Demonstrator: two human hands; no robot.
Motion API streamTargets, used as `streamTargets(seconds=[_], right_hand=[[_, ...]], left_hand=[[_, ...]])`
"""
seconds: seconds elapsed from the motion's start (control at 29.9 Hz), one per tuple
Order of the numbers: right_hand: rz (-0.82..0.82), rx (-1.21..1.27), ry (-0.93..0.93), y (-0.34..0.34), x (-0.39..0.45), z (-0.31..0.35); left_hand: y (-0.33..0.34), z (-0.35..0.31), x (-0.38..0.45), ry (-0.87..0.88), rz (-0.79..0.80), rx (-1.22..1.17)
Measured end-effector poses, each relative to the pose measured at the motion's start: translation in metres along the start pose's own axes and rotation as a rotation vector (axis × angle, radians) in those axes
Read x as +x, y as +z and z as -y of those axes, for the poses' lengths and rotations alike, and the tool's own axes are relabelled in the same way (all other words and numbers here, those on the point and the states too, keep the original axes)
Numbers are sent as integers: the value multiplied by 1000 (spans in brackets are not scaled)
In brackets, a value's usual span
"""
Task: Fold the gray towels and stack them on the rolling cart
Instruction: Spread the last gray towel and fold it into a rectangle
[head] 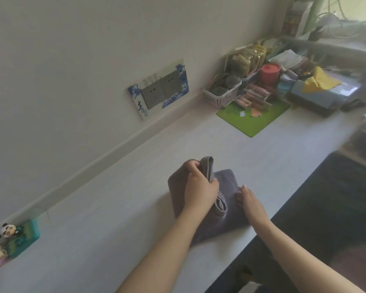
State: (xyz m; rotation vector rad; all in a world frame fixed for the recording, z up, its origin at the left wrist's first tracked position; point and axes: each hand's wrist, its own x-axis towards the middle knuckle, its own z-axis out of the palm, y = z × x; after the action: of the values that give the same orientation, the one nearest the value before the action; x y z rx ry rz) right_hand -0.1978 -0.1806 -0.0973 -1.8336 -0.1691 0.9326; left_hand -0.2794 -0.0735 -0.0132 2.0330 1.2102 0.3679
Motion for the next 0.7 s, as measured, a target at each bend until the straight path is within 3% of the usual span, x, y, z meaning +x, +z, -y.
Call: streamTargets(seconds=[0.13,0.23,0.3,0.37,0.43,0.54,0.57,0.7], right_hand=[[223,42,48,-22,12,5],[269,-79,27,-36,18,1],[249,-165,-13,-43,21,1],[249,-271,-87,-43,18,6],[252,-392,-203,-37,12,12],[234,-627,-329,-24,10,11],[231,-723,-333,-21,12,8],[158,-828,-333,-15,17,9]], left_hand=[[54,-8,1,-18,95,180],[85,-4,-1,1,201,315],[94,-1,-2,-10,241,231],[86,2,-3,-55,253,-22],[72,11,-5,-44,170,-197],[56,47,-1,183,-224,219],[54,61,2,209,-261,378],[64,84,3,174,-85,690]])
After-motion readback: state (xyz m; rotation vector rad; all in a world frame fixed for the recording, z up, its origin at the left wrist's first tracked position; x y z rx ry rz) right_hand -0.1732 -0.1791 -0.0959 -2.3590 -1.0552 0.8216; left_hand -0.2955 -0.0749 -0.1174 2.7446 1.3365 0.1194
